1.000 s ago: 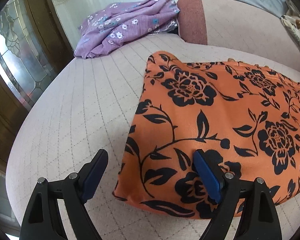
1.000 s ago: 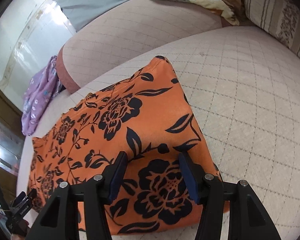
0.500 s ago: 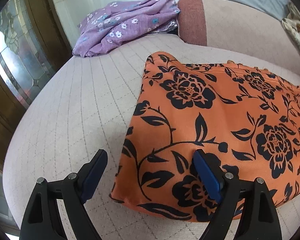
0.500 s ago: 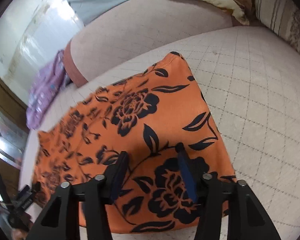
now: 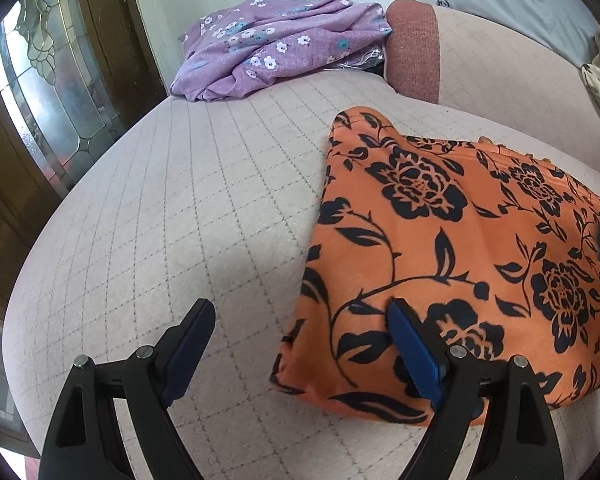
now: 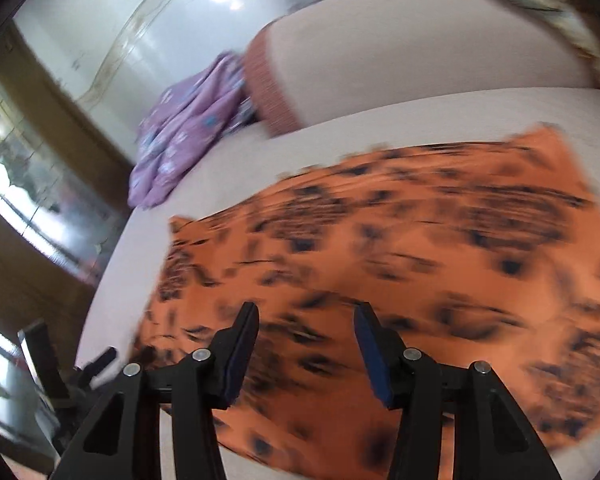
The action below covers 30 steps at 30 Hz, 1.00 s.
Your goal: Fold small clothes
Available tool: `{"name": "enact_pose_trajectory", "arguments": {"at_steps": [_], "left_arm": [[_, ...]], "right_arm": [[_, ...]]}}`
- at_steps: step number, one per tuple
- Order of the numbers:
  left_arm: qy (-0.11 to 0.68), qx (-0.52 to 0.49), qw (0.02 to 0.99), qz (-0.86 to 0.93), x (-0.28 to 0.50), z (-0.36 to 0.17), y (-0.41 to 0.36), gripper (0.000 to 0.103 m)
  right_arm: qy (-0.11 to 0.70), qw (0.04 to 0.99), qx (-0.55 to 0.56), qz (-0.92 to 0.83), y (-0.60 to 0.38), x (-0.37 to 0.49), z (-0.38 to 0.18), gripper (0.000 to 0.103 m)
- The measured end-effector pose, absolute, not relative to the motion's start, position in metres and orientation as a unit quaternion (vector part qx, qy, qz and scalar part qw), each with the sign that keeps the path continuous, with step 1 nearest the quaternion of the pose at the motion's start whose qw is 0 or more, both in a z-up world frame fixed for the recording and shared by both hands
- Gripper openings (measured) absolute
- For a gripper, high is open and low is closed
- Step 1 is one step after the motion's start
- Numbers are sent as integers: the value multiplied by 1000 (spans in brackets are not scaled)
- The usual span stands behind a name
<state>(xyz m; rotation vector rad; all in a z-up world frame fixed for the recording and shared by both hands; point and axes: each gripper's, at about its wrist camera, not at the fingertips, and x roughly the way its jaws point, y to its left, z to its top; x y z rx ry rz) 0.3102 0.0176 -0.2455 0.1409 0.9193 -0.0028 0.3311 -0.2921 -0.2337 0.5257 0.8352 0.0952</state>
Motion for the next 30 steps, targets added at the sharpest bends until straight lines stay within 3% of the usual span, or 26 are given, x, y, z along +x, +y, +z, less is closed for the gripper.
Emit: {"name": "enact_pose_trajectory", "arguments": {"at_steps": [11,17,22,30], "left_arm": [[460,65,885,-25,308,-259,37,89],[466,51,883,-40,309,-262,44,90],[464,53,884,-31,309,-256,41,90],[436,67,897,-38,296,-239,24,90]], "right_arm": [[486,825,245,151,-172,494,-251,53],[471,859,180,85,-155,543,-260,51],[440,870,209,71,-175,525,-240,51],[423,878,220,43,-252,405,-214,53]]}}
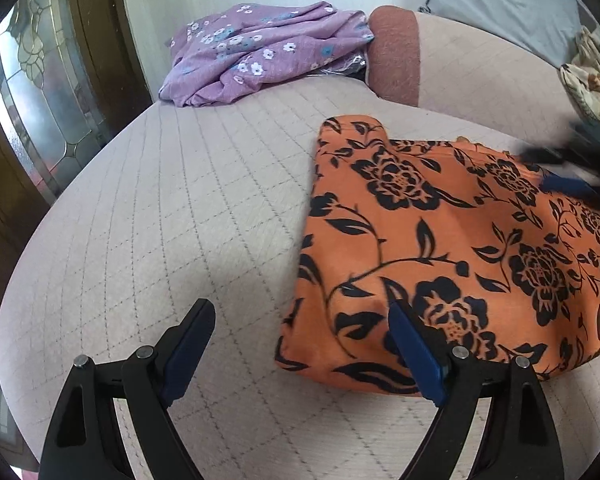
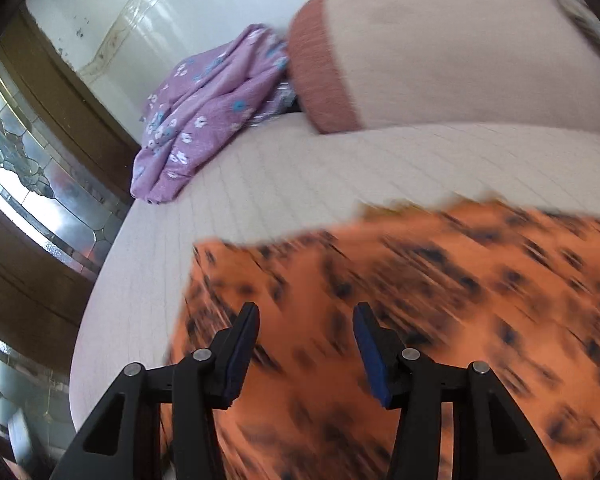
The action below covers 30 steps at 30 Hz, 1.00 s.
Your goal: Fold small clothes
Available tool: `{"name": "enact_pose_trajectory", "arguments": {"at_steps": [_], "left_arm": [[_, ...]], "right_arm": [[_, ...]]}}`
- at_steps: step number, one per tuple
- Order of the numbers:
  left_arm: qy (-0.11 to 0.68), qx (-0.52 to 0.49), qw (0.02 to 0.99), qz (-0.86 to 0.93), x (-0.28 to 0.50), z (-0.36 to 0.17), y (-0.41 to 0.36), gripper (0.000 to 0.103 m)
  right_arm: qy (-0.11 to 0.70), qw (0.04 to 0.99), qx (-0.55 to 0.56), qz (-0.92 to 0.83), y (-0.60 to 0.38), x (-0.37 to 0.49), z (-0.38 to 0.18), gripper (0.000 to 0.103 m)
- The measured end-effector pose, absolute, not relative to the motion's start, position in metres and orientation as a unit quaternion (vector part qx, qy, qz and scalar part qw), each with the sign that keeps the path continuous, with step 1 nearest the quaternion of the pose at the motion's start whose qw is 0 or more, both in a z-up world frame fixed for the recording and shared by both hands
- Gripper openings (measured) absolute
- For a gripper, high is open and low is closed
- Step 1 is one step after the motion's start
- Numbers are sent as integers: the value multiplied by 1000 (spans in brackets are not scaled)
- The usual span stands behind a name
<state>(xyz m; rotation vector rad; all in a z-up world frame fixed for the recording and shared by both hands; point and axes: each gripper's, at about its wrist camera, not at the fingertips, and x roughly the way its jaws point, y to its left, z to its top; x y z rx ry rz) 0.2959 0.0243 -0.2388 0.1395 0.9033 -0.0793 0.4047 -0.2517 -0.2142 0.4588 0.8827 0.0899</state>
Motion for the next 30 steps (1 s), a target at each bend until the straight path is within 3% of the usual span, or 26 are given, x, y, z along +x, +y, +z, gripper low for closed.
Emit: {"name": "enact_pose_trajectory", "arguments": {"at_steps": [11,15,20,24,27,30], "left_arm": [[473,3,879,-55,259,-239,16,90],[478,-22,877,-49,240,-243,15,90],[465,48,884,-18,246,-252,-5,90],[458,34,888,-12,248,-243,-2,90],[394,75,916,-22,241,-218,-13,90],[378,81,921,-39,245,-210,-18,90]], "right_arm": [[401,862,311,-16,-352,222,-222,54],[372,860,350,-26,-363,206,-234,53],[451,813,362,-74,-375,224,-278,47],[411,808,419,-57,-392,212,-264,46],[385,794,464,-74,-413,192,-255,64],[374,770,509,-91,-430,170,-260,65]]}}
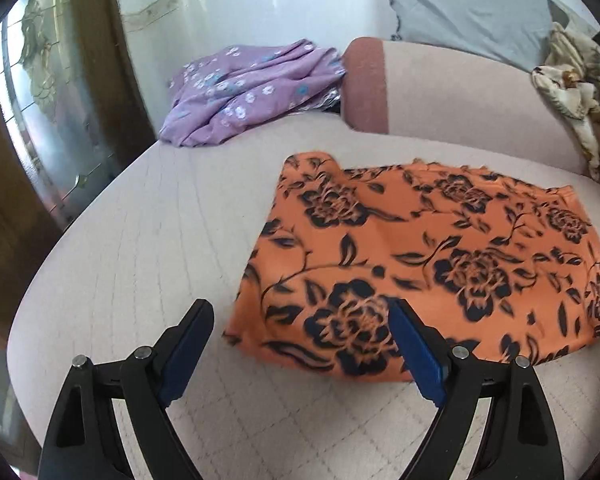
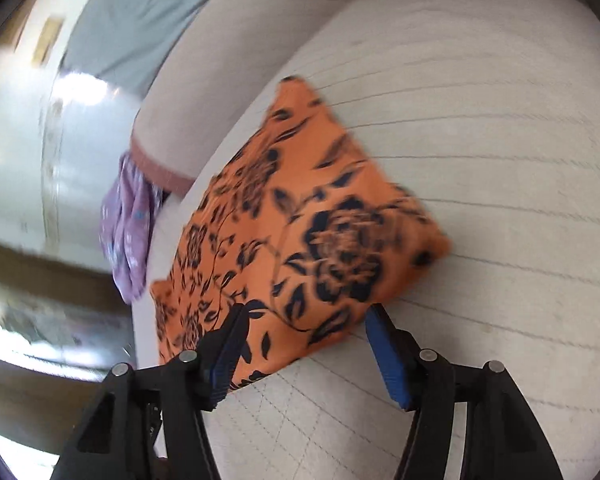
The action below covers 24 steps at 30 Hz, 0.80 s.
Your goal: Fold small clothes
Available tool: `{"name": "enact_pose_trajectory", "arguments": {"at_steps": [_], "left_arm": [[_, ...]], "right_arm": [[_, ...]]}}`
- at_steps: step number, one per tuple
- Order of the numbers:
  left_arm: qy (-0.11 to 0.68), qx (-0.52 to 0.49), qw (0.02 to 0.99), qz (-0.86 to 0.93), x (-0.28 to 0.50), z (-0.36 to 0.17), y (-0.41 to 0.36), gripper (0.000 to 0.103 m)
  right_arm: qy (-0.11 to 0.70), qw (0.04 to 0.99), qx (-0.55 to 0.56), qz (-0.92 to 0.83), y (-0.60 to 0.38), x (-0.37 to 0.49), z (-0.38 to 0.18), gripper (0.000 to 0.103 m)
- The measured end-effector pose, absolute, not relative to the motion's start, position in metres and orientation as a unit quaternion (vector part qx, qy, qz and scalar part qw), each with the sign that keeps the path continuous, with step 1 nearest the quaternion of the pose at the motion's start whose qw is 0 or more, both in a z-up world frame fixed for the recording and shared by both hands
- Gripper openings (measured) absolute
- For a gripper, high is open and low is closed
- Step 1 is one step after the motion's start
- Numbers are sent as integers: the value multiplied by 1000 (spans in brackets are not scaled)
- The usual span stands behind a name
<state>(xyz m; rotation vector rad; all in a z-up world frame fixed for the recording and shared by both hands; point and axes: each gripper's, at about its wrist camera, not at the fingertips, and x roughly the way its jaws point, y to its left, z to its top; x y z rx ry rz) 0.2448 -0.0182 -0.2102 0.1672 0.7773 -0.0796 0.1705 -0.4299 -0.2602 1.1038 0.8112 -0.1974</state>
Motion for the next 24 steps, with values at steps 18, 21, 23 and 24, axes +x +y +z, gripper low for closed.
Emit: {"name": "enact_pose_trajectory", "arguments": {"at_steps": [18,21,23,24], "left_arm": [[436,91,895,-32,279,-243,-26,90],[434,94,895,-35,280,-243,-27,90],[432,92,896,-35,281,-242,-26,90],[432,91,897,-34,282,-241,-26,90]], "right_arm": [[315,718,606,-132,-459,160,-306,66],[305,716,615,-131,-464,160,-309,66],[303,718,612,-132,-464,163,-309,67],[304,720,610,-133,-465,163,-309,67]]}}
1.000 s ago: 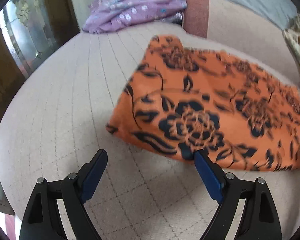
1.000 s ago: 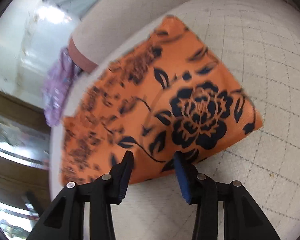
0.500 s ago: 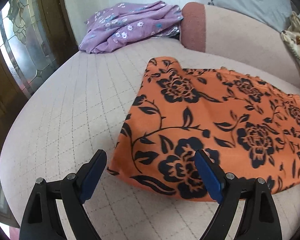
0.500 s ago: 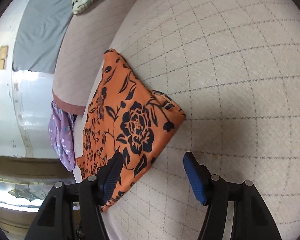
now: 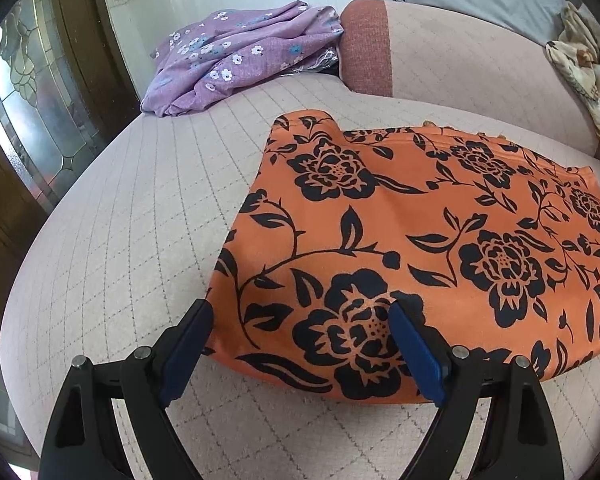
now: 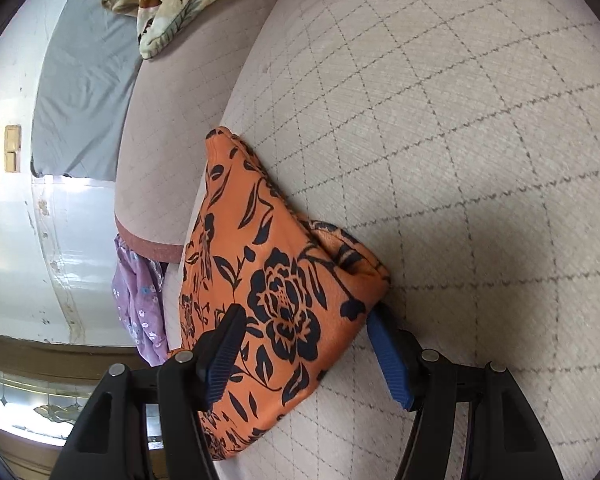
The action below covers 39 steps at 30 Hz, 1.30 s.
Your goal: Fold small clothes
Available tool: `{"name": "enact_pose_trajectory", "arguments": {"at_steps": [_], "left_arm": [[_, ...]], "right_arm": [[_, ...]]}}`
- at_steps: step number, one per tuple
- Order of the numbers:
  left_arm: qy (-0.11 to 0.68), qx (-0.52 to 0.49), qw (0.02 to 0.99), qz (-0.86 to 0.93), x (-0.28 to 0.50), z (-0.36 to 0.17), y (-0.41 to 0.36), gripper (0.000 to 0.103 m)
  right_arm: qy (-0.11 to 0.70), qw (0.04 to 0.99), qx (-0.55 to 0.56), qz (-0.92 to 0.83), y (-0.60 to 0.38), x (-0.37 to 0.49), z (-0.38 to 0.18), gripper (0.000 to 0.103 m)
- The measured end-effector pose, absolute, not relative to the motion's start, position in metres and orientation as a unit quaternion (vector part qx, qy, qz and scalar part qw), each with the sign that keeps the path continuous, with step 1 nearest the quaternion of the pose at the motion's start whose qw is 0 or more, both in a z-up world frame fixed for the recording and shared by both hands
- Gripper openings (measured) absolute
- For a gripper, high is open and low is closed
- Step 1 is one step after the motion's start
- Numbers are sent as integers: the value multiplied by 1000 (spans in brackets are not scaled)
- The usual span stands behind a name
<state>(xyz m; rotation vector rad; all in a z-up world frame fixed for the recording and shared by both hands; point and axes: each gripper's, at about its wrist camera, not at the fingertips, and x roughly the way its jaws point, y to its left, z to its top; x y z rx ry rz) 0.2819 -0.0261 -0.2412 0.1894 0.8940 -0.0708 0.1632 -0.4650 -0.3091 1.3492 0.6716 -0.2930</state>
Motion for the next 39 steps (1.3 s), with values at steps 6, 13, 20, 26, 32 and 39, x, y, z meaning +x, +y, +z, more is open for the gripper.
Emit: {"name": "enact_pose_trajectory", "arguments": {"at_steps": [6,13,20,26,32,39], "left_arm": [[428,90,899,-35,282,-240,-26,90],[428,88,899,-37,283,-240,-26,90],[429,87,898,-37,283,-240,-25,90],[430,87,898,-35,284,-242,-25,90],[431,88,898,-33,285,-243,-24,90],[431,90,897,-30,286,-245,-22,90]], "right_arm": [[303,726,602,-136,-462,170,-308,68],[299,729,600,-137,-461,172,-309,68],[292,735,597,-137,-459,175,-309,69],[286,750,579,-142,-455,185,-307,70],[283,773,551,-135,-449,200,-304,69],[297,781,530,-144,-445,214,-308,29]]}}
